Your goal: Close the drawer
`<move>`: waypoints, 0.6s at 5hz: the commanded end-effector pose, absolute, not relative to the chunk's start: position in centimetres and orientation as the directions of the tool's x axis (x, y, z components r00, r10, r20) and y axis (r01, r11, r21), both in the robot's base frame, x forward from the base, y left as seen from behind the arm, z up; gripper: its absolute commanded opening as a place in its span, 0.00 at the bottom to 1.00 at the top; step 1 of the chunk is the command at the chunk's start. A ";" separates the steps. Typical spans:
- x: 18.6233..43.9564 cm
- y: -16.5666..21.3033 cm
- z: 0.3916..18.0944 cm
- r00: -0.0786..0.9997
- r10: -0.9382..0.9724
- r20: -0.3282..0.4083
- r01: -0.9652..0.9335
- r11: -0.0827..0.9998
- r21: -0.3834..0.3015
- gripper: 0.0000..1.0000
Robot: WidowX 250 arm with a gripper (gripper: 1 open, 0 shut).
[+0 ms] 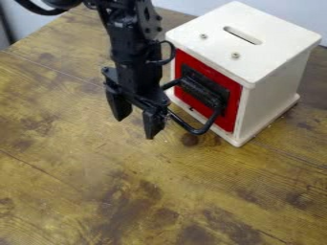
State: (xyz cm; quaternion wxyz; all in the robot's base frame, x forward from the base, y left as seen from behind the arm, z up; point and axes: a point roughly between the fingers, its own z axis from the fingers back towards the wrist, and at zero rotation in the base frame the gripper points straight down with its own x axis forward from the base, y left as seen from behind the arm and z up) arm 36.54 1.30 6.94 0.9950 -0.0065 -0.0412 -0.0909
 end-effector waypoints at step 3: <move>37.4 1.3 11.2 0.957 -0.215 0.193 0.214 0.976 0.030 1.00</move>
